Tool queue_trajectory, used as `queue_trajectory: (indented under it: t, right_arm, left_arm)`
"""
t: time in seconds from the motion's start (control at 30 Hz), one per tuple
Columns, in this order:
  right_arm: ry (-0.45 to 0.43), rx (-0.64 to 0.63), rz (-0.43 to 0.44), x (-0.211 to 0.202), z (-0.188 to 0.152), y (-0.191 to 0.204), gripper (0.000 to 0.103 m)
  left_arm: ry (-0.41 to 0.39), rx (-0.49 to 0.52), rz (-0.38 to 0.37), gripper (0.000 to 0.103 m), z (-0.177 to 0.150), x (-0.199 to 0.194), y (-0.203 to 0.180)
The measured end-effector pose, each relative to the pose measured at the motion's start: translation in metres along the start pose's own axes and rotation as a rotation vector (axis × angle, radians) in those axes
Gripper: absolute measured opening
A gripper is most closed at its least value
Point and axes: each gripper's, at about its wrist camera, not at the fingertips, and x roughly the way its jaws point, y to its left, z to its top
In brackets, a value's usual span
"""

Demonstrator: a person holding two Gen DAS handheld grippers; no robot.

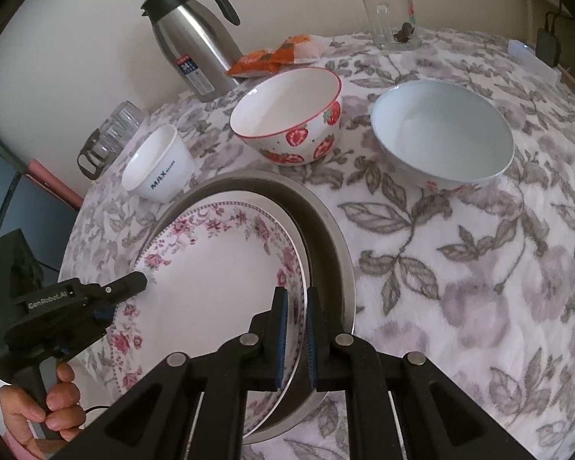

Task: Organize plates and bowls
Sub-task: 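Lower the pink-rose plate into the tray onto the yellow-blossom plate, then settle the pink-rose plate flat in the steel tray with both grippers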

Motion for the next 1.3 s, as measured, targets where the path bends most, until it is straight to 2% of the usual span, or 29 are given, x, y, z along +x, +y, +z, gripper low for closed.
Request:
queue_trajectory:
  t: [0.43,1.03,1.3]
  right_arm:
    - [0.012,0.004,-0.003,0.006,0.0,0.0,0.01]
    - [-0.019,0.01,-0.022,0.008,0.002,0.001,0.01]
    - [-0.017,0.011,-0.031,0.012,0.004,-0.002,0.01]
  left_arm:
    - [0.033,-0.029,0.007,0.017,0.001,0.008,0.009]
    - [0.041,-0.042,0.01,0.017,0.001,0.01,0.009]
    - [0.044,0.002,0.047,0.018,0.001,0.011,0.003]
